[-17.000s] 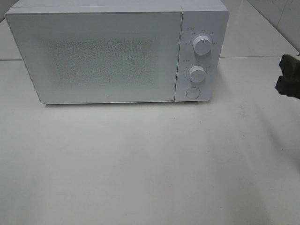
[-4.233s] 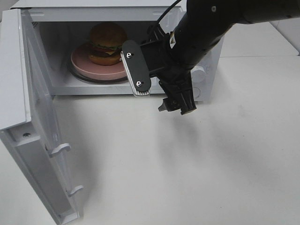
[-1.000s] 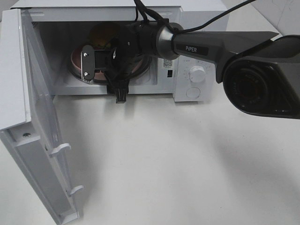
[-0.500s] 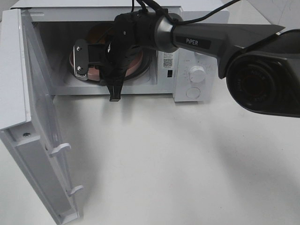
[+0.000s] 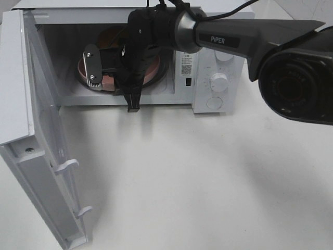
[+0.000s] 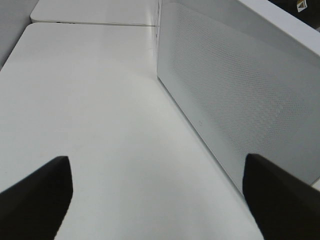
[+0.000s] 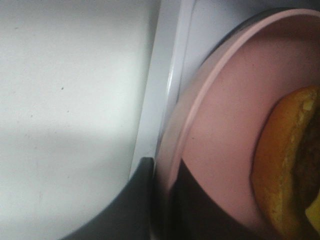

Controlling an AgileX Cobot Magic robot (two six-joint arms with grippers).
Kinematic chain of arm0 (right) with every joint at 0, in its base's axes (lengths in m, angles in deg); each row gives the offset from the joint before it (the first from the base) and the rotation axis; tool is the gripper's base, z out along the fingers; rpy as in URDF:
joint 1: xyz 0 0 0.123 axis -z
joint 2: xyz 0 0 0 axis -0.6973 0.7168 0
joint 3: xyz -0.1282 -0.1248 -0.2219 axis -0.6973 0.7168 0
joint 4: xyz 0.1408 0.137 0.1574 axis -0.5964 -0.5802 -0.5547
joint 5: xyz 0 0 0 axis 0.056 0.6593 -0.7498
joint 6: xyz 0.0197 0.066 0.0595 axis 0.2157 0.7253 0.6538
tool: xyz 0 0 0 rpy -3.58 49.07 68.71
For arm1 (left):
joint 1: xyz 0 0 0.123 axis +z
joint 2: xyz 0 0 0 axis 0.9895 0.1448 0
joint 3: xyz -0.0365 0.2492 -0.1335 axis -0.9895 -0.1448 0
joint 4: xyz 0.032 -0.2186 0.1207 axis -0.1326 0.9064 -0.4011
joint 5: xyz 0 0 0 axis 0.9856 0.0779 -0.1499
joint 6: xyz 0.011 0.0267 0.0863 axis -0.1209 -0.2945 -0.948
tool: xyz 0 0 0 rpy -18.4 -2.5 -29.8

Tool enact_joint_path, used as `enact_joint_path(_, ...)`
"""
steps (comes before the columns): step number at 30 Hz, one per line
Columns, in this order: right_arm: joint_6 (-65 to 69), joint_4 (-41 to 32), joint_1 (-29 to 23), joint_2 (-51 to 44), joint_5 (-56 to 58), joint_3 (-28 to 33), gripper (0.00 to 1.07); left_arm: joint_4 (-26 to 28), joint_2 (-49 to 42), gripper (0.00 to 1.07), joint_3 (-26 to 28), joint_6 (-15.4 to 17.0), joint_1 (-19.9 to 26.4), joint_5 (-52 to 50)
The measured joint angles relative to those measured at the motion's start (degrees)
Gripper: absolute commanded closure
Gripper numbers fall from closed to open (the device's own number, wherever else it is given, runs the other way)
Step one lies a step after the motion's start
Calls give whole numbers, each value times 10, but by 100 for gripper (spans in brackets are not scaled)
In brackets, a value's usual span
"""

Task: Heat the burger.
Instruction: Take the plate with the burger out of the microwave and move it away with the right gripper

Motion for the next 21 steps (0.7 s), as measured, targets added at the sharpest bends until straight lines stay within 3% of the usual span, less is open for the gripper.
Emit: enact_joint_path(21, -34, 42, -15, -105, -92, 195, 107, 0, 0, 22, 0, 0, 0, 0)
